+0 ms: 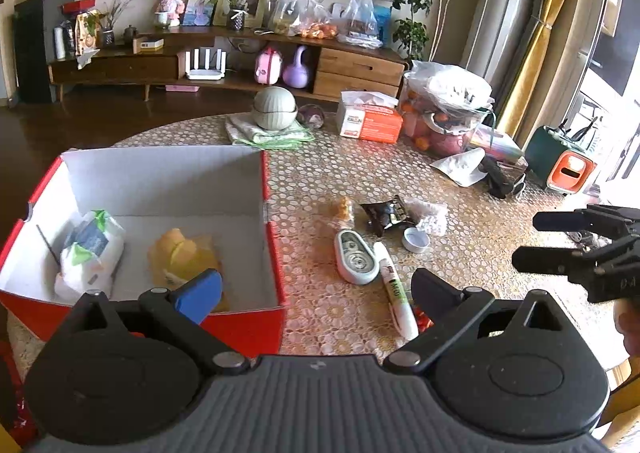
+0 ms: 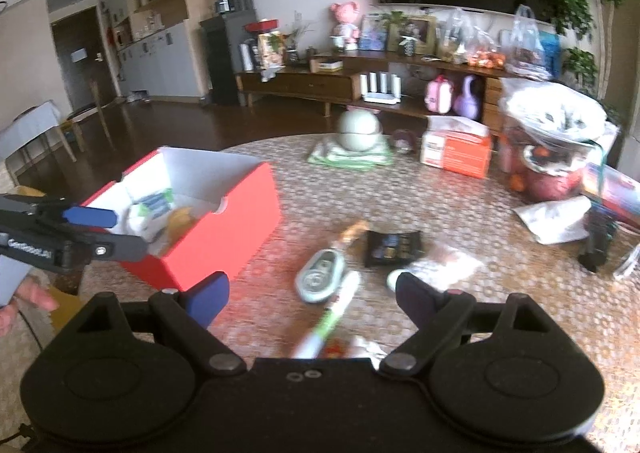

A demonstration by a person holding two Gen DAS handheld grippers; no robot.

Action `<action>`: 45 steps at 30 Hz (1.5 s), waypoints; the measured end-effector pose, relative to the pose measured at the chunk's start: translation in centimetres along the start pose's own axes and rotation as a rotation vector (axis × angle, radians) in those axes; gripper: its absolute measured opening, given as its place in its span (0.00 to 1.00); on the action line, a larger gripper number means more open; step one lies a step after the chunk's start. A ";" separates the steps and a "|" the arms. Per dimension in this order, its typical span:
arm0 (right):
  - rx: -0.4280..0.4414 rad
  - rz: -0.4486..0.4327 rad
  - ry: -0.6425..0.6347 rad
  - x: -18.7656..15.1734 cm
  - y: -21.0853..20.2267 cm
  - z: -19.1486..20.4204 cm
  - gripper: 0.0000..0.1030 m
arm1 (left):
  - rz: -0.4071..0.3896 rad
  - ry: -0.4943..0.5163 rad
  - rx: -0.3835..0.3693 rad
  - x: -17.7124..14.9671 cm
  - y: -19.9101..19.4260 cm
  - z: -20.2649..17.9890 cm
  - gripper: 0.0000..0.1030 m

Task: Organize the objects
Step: 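Move both tools back over the table toward the glue stick and white toy, then grasp the white glue stick with the left gripper while the right gripper grasps the white toy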

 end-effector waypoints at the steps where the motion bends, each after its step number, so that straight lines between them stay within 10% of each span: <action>1: -0.009 0.001 0.005 -0.1 -0.1 -0.6 0.88 | 0.003 0.001 -0.007 0.0 0.3 -0.3 0.99; 35: 0.007 0.193 -0.029 -8.8 6.6 -4.7 0.86 | 0.136 0.092 0.073 -4.0 16.7 -8.7 0.97; 45: 0.017 0.223 -0.018 -9.4 8.9 -4.5 0.71 | 0.164 0.096 0.038 -4.6 18.1 -9.2 0.61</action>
Point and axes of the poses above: each gripper's, at about its wrist camera, not at the fingertips, and y roughly the way its jaws point, z to its left, x to its top, the point moved 7 cm from there along y, roughly the way its jaws point, and after that the axes turned 3 degrees about -y, right-handed, at the moved point
